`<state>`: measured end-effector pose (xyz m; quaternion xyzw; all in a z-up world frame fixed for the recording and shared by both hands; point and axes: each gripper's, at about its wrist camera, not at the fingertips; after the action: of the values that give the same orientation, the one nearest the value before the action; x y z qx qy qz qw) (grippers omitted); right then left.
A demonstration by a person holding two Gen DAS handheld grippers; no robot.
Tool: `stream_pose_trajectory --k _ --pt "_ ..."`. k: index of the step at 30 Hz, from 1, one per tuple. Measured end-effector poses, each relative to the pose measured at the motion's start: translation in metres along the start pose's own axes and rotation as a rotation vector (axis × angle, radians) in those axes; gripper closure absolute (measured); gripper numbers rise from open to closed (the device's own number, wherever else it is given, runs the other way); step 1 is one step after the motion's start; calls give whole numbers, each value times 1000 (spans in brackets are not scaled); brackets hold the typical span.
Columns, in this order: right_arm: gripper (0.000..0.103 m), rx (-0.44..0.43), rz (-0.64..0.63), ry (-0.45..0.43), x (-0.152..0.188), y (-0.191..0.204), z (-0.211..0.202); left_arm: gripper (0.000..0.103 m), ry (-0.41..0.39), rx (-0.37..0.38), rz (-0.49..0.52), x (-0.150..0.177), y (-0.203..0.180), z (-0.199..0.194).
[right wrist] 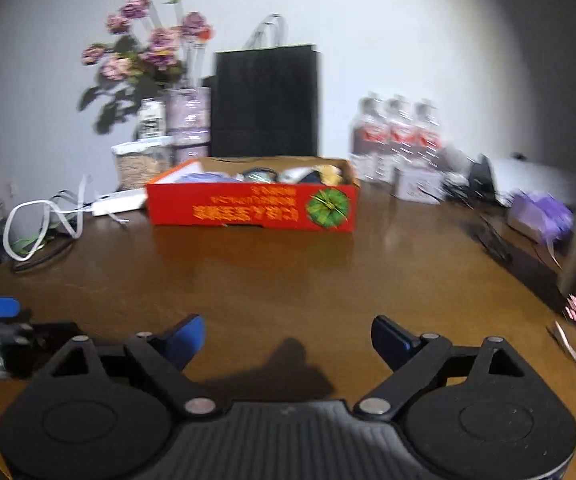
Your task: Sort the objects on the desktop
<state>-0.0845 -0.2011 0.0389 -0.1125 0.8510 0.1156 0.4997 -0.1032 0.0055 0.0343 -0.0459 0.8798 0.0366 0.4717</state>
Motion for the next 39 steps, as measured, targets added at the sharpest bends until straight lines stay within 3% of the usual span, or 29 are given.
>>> stream_pose_trajectory --k 4,8,22,34,39 --pt "13 0 -47 17 10 12 2 0 -36 -37 -33 2 -1 -2" --pt "11 -24 -78 33 11 21 13 0 1 -28 -46 3 2 7" --pt "11 9 -38 126 -9 13 86 0 55 -17 17 -17 -9 67" --pt "0 10 29 197 -19 0 119 0 97 -14 9 -26 -8 102" --pt "0 -1 29 198 -19 -6 119 0 102 -23 23 -27 -11 104"
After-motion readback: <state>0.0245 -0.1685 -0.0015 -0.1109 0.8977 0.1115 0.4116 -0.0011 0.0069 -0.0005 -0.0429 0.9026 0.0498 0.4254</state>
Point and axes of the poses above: each gripper's, at about its wrist camera, not at the fingertips, and z roughly the way its jaws point, y to its left, x to its underside, and after that the axes turned 8 degrees about -x, right-handed
